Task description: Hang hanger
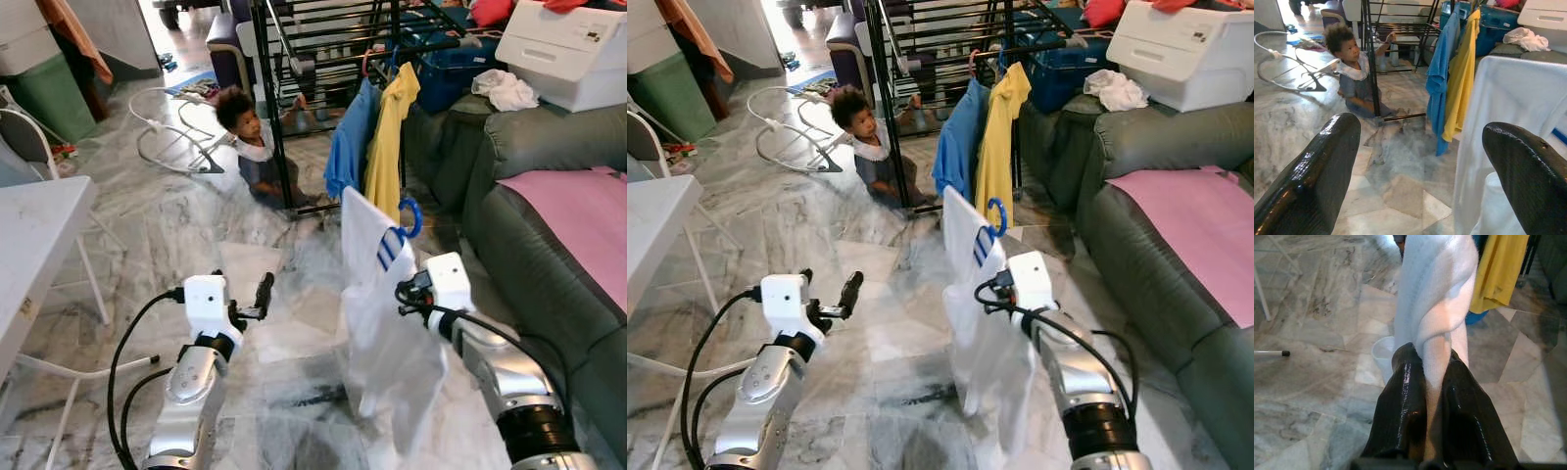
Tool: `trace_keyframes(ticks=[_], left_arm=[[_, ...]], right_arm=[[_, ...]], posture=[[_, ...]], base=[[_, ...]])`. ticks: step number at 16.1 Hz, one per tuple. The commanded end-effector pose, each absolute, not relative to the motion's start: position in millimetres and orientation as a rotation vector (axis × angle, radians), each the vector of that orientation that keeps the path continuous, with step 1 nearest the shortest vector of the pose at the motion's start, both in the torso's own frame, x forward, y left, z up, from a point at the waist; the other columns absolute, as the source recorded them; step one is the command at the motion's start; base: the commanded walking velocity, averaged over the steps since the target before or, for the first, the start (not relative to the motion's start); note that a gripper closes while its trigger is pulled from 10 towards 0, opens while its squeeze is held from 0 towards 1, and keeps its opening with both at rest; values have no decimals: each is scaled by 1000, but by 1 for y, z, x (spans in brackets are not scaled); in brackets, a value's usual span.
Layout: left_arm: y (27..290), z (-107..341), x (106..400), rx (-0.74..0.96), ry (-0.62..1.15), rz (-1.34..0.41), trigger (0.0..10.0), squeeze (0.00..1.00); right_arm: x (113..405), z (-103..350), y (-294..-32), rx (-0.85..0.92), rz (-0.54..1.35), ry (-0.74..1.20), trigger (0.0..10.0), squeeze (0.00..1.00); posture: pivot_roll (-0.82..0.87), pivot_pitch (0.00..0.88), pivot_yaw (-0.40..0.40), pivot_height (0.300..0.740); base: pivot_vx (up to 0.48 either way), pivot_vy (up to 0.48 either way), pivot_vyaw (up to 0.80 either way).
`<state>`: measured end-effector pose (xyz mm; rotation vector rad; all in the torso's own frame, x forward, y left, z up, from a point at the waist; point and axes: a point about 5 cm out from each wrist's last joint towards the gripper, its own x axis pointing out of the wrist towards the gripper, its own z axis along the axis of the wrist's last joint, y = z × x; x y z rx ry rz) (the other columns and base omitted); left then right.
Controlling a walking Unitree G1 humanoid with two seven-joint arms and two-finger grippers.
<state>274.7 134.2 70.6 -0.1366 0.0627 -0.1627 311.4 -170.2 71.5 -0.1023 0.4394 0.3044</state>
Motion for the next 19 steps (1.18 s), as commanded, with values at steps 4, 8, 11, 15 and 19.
trace_keyframes(ticks=[4, 8, 11, 15, 19], left_arm=[[134, 71, 278, -129, 73, -169, 10000, 0], [133, 71, 277, -131, 75, -170, 10000, 0], [133, 71, 278, -127, 72, -149, 10000, 0], [134, 70, 279, -126, 75, -133, 10000, 0], [134, 69, 279, -125, 79, -122, 10000, 0]], right_arm=[[318, 89, -164, -98, 318, 370, 0, 0], [318, 90, -164, -96, 309, 372, 0, 0], [318, 92, -163, -85, 308, 349, 0, 0], [318, 94, -162, -95, 317, 345, 0, 0], [317, 93, -160, -107, 338, 344, 0, 0]], posture=[[-123, 0, 67, 740], [-123, 0, 67, 740], [-127, 0, 65, 740], [-128, 0, 64, 740], [-128, 0, 62, 740]], base=[[367, 0, 0], [386, 0, 0], [391, 0, 0], [387, 0, 0], [386, 0, 0]])
